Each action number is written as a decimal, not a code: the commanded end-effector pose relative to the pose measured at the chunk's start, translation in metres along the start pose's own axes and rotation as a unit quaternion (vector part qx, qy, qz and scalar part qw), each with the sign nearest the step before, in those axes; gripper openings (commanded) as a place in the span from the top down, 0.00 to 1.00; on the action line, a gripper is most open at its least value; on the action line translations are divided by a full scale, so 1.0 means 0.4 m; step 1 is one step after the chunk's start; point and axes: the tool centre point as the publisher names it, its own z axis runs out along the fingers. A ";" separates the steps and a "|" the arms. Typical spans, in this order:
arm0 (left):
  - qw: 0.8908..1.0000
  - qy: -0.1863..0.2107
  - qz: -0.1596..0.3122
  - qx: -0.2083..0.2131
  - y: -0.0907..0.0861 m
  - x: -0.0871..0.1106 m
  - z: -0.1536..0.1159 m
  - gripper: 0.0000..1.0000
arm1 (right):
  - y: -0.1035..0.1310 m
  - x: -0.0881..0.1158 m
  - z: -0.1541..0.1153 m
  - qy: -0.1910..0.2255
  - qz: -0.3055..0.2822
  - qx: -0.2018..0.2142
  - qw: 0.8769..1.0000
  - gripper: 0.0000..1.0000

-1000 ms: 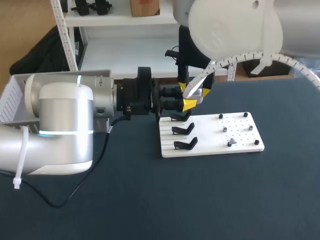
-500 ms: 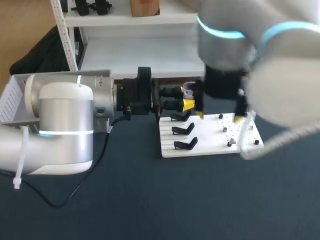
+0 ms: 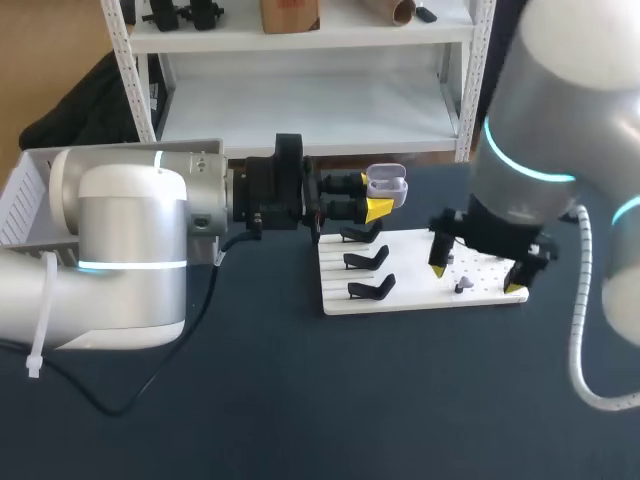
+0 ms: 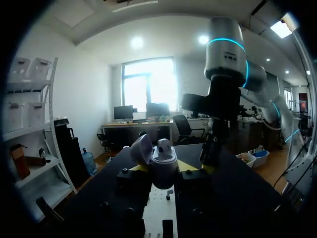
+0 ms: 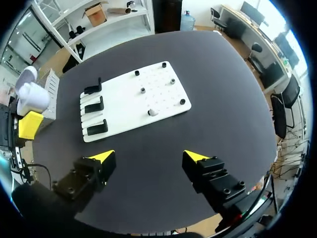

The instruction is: Pick up each earbud case from the left stands, insert the matching earbuds, close the lid, and place the case in the box.

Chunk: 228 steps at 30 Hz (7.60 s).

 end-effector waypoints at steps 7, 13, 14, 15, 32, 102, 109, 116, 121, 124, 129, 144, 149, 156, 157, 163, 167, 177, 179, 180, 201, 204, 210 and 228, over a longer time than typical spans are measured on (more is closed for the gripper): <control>1.000 -0.002 0.001 -0.002 0.000 0.002 0.000 1.00 | -0.021 -0.033 0.146 0.018 -0.018 -0.058 0.998 0.09; 1.000 -0.002 0.001 -0.002 0.000 0.002 0.000 1.00 | -0.028 -0.051 0.213 0.039 -0.016 -0.067 0.997 0.27; 1.000 -0.002 0.001 -0.002 0.000 0.002 0.000 1.00 | -0.029 -0.054 0.221 0.040 -0.016 -0.065 0.997 0.28; 1.000 -0.002 0.001 -0.002 0.000 0.002 0.000 1.00 | -0.031 -0.057 0.228 0.045 -0.016 -0.067 0.997 0.30; 1.000 -0.002 0.001 -0.002 0.000 0.002 0.000 1.00 | -0.027 -0.104 0.260 0.064 -0.031 -0.067 0.995 0.50; 1.000 -0.002 0.001 -0.002 0.000 0.002 0.000 1.00 | -0.022 -0.126 0.026 0.058 0.004 0.009 0.998 1.00; 1.000 -0.002 0.001 -0.002 0.000 0.002 0.000 1.00 | 0.007 -0.165 -0.140 0.029 -0.041 0.029 0.998 1.00; 1.000 -0.002 0.001 -0.002 0.000 0.002 0.000 1.00 | 0.087 -0.175 -0.263 0.017 -0.119 0.011 0.993 1.00; 1.000 -0.002 0.001 -0.002 0.000 0.002 0.000 1.00 | 0.158 -0.172 -0.316 0.007 -0.178 0.004 0.984 1.00; 1.000 -0.002 0.001 -0.002 0.000 0.002 0.000 1.00 | 0.198 -0.172 -0.333 0.003 -0.208 -0.003 0.978 1.00; 1.000 -0.002 0.001 -0.002 0.000 0.002 0.000 1.00 | 0.264 -0.165 -0.342 0.007 -0.255 -0.006 0.967 1.00; 1.000 -0.002 0.001 -0.002 0.000 0.002 0.000 1.00 | 0.347 -0.160 -0.273 0.026 -0.314 -0.001 0.949 1.00; 1.000 -0.002 0.001 -0.002 0.000 0.002 0.000 1.00 | 0.345 -0.157 -0.256 0.030 -0.325 0.003 0.945 1.00; 1.000 -0.002 0.001 -0.002 0.000 0.002 0.000 1.00 | 0.337 -0.155 -0.227 0.042 -0.327 0.007 0.944 1.00; 1.000 -0.002 0.001 -0.002 0.000 0.002 0.000 1.00 | 0.335 -0.154 -0.225 0.043 -0.326 0.006 0.944 1.00; 1.000 -0.002 0.001 -0.002 0.000 0.002 0.000 1.00 | 0.336 -0.150 -0.214 0.049 -0.326 0.005 0.944 1.00; 1.000 -0.002 0.001 -0.002 0.000 0.002 0.000 1.00 | 0.335 -0.149 -0.213 0.050 -0.325 0.003 0.944 1.00; 1.000 -0.002 0.001 -0.002 0.000 0.002 0.000 1.00 | 0.327 -0.148 -0.207 0.055 -0.322 0.004 0.945 1.00; 1.000 -0.002 0.001 -0.002 0.000 0.002 0.000 1.00 | 0.329 -0.146 -0.204 0.055 -0.322 0.005 0.945 1.00; 1.000 -0.002 0.001 -0.002 0.000 0.002 0.000 1.00 | 0.330 -0.145 -0.202 0.055 -0.323 0.005 0.945 1.00; 1.000 -0.002 0.001 -0.002 0.000 0.002 0.000 1.00 | 0.323 -0.139 -0.209 0.059 -0.323 0.004 0.945 0.60; 1.000 -0.002 0.001 -0.002 0.000 0.002 0.000 1.00 | 0.321 -0.136 -0.222 0.053 -0.324 0.002 0.944 0.59; 1.000 -0.002 0.001 -0.002 0.000 0.002 0.000 1.00 | 0.318 -0.163 -0.250 0.027 -0.311 -0.006 0.950 0.61; 1.000 -0.002 0.001 -0.002 0.000 0.002 0.000 1.00 | 0.324 -0.320 -0.098 0.042 -0.248 0.027 0.967 0.54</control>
